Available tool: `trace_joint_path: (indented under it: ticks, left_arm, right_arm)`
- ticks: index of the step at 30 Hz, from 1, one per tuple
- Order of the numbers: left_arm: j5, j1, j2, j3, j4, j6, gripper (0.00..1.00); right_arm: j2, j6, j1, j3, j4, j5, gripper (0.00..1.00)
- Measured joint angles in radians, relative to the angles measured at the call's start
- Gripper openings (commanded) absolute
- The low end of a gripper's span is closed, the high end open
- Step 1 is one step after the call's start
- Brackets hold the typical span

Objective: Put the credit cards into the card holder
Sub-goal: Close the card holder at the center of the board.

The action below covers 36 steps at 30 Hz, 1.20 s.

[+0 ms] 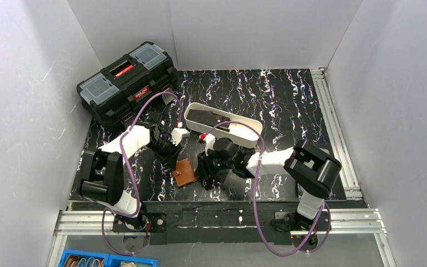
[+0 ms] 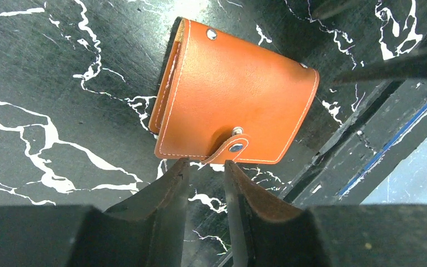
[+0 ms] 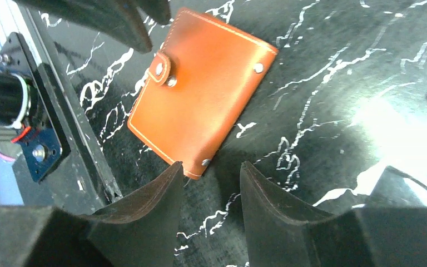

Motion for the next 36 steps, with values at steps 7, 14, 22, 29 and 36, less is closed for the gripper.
trace_joint_path:
  ticks: [7, 14, 22, 29, 36]
  left_arm:
    - [-0.013, -0.007, 0.0, -0.013, 0.014, 0.011, 0.32]
    - [-0.049, -0.055, 0.009, -0.037, 0.057, -0.001, 0.32]
    - [-0.061, -0.065, 0.009, -0.042, 0.078, -0.015, 0.32]
    - [-0.068, -0.069, 0.009, -0.042, 0.078, -0.019, 0.32]
    - [-0.079, -0.077, 0.009, -0.042, 0.08, -0.032, 0.31]
  right_arm:
    - [0.029, -0.09, 0.081, 0.043, -0.014, 0.051, 0.52]
    - [0.065, -0.114, 0.085, 0.079, -0.022, 0.072, 0.5]
    - [0.108, -0.115, 0.093, 0.105, -0.023, 0.071, 0.5]
    - [0.12, -0.113, 0.093, 0.124, -0.035, 0.071, 0.48]
    - [0.126, -0.107, 0.093, 0.135, -0.045, 0.076, 0.47]
